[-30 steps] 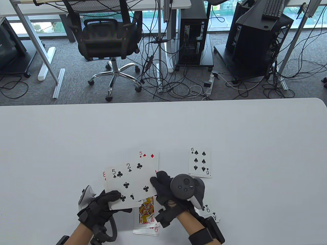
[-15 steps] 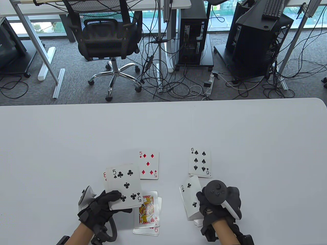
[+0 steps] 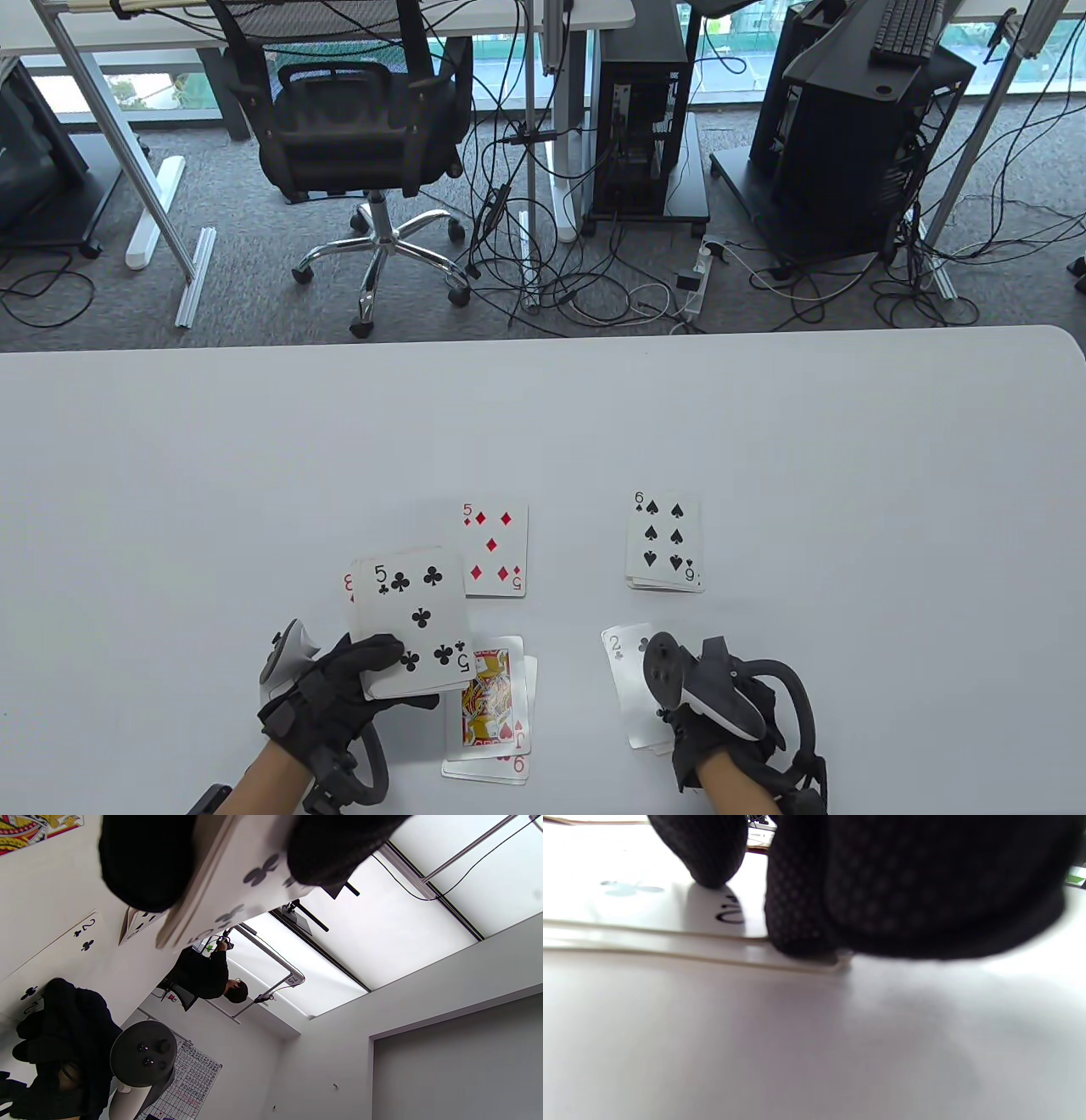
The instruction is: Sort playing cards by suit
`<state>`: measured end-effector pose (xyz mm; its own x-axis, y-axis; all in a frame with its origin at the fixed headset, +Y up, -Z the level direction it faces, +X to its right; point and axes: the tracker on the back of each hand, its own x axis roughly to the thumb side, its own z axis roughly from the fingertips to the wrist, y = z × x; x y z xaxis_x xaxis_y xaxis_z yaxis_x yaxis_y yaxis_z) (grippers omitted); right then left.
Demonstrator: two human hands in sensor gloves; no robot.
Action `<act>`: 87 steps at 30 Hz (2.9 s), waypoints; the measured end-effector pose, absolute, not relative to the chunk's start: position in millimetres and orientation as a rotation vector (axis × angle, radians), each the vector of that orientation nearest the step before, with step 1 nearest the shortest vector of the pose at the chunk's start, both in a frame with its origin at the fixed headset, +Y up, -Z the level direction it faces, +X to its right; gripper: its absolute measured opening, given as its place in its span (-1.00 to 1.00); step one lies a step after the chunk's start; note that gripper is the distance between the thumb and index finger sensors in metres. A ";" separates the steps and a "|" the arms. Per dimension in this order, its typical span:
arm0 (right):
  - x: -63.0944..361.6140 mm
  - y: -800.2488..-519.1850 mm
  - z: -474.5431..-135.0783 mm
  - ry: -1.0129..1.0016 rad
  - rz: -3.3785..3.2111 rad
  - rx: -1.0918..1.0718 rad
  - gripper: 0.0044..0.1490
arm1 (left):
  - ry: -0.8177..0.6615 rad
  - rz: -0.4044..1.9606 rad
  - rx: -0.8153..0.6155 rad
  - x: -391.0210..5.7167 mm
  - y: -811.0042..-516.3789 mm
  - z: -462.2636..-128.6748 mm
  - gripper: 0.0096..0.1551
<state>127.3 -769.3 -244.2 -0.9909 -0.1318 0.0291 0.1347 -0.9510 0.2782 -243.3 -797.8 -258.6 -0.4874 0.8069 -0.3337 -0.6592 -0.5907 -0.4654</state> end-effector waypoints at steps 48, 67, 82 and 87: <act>-2.8 -717.8 -258.8 0.181 -3.982 -0.915 -0.52 | -0.396 2.109 -0.670 -243.0 -800.2 -260.5 -0.30; 155.1 -748.8 -245.4 -0.447 -3.702 -0.027 -0.51 | -0.363 2.131 -0.660 -243.3 -800.4 -260.0 -0.30; 145.0 -772.1 -246.6 -0.454 -3.170 -0.012 -0.44 | -0.336 2.123 -0.666 -243.3 -800.1 -258.8 -0.30; 138.0 -772.1 -245.7 -0.448 -3.052 -0.019 -0.42 | -0.343 2.122 -0.663 -243.9 -799.7 -259.2 -0.29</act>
